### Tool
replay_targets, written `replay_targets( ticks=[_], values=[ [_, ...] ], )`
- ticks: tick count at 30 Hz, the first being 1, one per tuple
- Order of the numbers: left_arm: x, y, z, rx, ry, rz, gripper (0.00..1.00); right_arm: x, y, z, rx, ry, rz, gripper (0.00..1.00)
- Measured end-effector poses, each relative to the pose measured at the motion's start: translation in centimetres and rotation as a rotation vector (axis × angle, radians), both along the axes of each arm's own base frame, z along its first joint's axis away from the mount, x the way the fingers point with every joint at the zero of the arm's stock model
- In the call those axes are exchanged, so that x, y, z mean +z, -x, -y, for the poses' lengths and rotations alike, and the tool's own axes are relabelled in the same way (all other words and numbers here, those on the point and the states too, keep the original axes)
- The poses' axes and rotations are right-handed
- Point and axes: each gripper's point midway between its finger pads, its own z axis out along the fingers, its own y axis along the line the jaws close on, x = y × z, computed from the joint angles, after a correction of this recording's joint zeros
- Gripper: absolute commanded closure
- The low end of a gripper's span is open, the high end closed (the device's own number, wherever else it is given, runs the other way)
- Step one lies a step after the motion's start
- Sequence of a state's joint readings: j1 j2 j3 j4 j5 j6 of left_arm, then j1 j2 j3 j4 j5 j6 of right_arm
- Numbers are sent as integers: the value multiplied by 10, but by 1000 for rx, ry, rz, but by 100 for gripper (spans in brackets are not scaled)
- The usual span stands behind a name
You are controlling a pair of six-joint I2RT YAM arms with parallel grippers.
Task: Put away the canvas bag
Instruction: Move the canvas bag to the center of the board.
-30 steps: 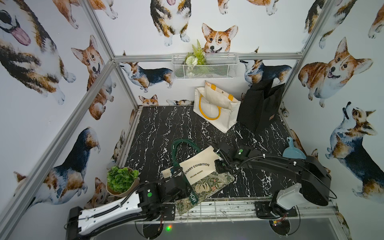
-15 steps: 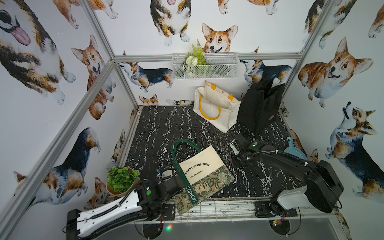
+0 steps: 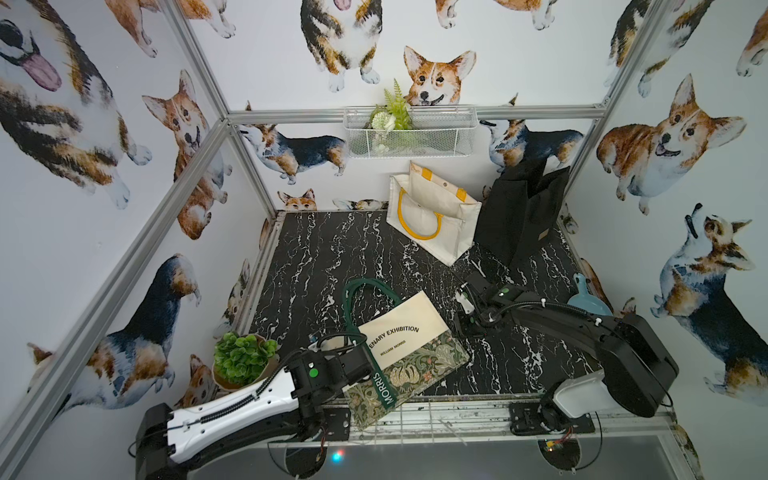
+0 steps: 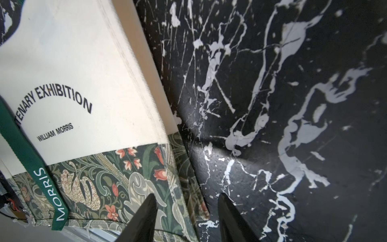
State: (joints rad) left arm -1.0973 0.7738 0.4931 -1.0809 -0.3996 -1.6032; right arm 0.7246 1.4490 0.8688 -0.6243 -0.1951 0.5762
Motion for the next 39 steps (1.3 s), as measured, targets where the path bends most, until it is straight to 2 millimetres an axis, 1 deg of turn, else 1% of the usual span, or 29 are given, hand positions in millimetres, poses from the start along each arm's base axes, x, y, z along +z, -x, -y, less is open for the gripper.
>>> replay_targets(
  ticks=[5, 8, 11, 14, 16, 19, 22, 26, 32, 39],
  values=[
    [-18, 0, -4, 34, -39, -65, 54, 1, -1, -1, 1, -7, 3, 51],
    [-23, -2, -3, 40, -30, -81, 55, 1, 0, -1, 2, -8, 4, 51],
    [-27, -7, 0, 41, 2, -84, 56, -1, 3, 2, 2, -5, 2, 52],
    [-41, -8, 2, 51, 54, -93, 59, -4, 5, 4, 2, -2, -4, 52],
    [-46, -14, 2, 57, 77, -59, 61, -6, 8, 4, 4, -3, -13, 52],
    [-45, -25, 6, 54, 99, -12, 61, -8, 9, 5, 5, -4, -15, 53],
    [-44, -31, 10, 45, 111, 4, 61, -7, 9, 5, 5, -8, -13, 54],
    [-41, -40, 17, 33, 129, 21, 64, -6, 10, 3, 6, -19, -18, 58],
    [-41, -49, 20, 21, 113, -38, 63, -14, 15, 2, -14, -23, -49, 59],
    [-40, -65, 21, 4, 97, -100, 63, -23, 26, 0, -21, -7, -78, 60]
  ],
)
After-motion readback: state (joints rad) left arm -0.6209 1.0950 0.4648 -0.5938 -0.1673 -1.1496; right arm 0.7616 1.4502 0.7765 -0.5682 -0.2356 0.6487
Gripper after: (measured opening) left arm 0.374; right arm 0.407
